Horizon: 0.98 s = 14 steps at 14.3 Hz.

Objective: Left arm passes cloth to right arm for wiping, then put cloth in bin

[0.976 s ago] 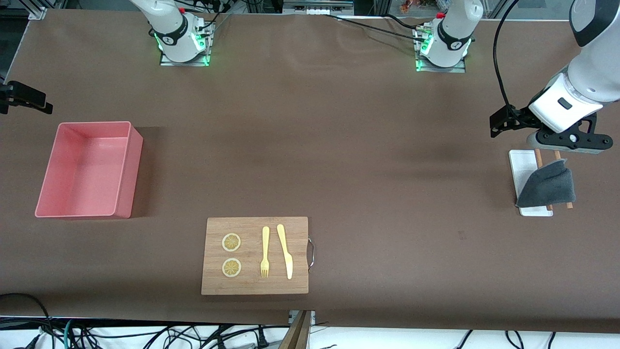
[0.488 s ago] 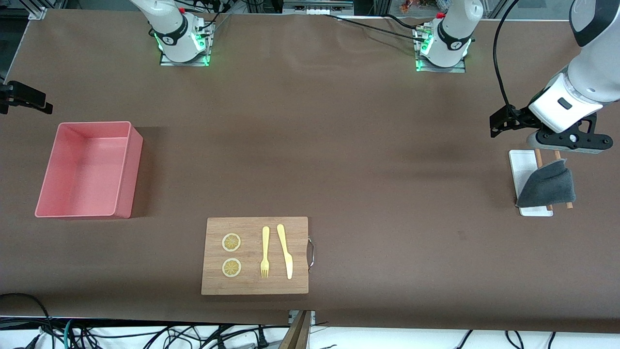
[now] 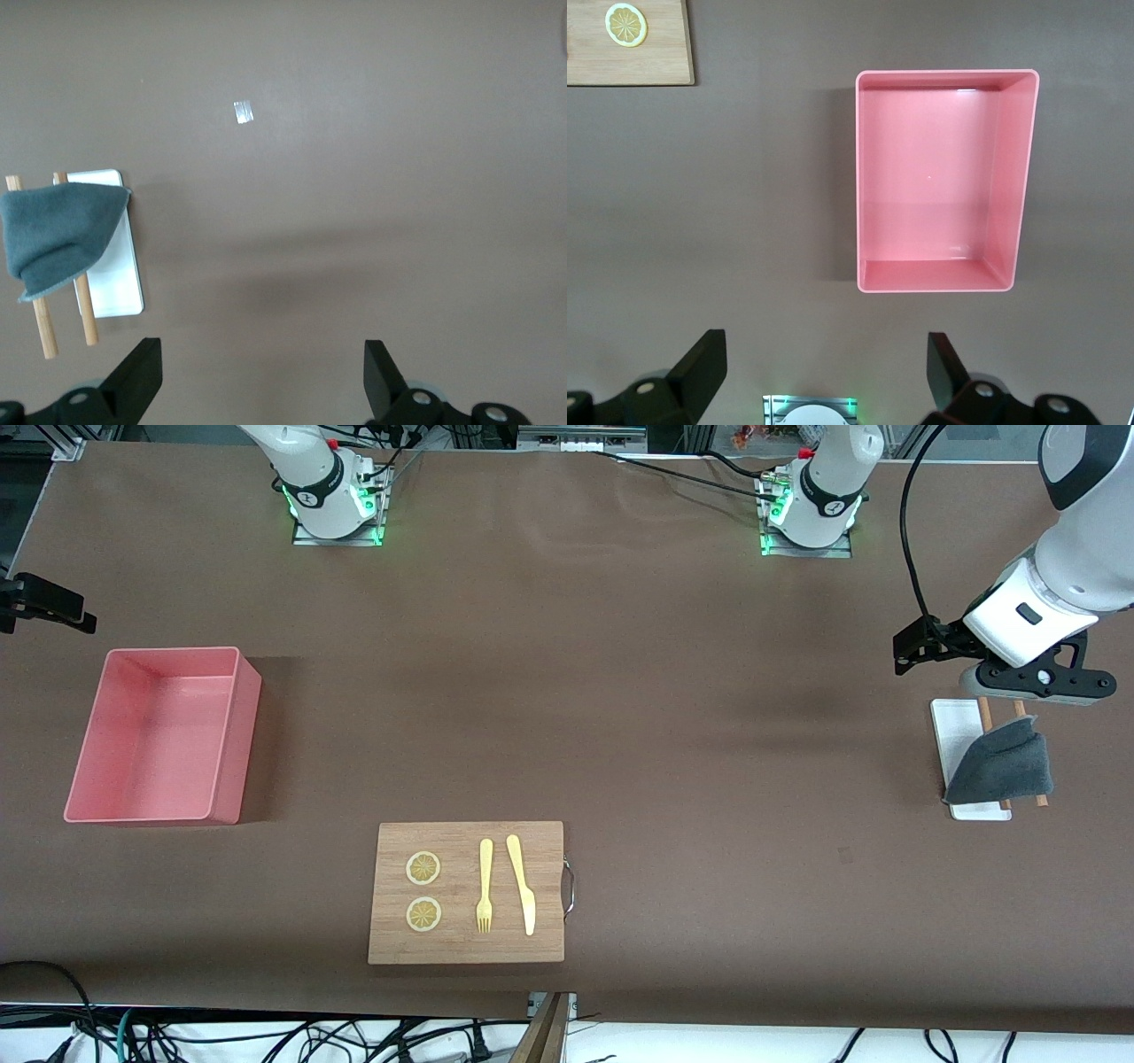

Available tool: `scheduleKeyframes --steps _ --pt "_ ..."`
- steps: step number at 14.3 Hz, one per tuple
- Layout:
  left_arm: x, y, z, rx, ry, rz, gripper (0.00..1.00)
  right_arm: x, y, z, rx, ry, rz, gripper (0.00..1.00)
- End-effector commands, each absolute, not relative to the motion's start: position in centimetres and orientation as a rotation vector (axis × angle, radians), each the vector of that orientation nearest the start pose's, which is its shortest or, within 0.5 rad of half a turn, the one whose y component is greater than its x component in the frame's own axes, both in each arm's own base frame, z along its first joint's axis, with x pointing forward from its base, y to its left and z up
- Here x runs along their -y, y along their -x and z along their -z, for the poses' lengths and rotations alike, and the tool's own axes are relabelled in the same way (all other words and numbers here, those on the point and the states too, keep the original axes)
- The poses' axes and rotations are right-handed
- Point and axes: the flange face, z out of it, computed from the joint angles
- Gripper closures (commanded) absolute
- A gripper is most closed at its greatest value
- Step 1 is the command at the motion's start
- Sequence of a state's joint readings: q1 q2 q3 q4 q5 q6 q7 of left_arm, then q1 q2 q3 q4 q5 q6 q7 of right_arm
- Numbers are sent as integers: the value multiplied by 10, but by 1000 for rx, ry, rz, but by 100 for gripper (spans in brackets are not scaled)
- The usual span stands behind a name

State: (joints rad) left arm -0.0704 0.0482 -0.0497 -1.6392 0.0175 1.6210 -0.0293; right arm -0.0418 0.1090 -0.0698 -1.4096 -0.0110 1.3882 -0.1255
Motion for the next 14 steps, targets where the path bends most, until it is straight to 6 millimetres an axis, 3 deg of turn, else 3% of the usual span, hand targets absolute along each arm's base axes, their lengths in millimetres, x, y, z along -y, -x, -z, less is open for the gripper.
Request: scheduleKeyframes --steps 1,5,8,9,14 --pt "70 -569 -566 -159 3117 -149 0 66 -565 -627 20 3138 -192 0" --pt "66 -571 -563 -150 3116 -156 0 66 -565 -627 20 3138 -192 0" --pt "46 -571 -563 -232 3041 -165 0 66 -565 -627 20 3138 -192 0" --pt "35 -570 -563 -287 2998 -181 0 66 -565 -627 20 3138 -192 0" --pt "-64 -571 -561 -548 2981 -211 0 66 -565 -627 22 3138 -192 0"
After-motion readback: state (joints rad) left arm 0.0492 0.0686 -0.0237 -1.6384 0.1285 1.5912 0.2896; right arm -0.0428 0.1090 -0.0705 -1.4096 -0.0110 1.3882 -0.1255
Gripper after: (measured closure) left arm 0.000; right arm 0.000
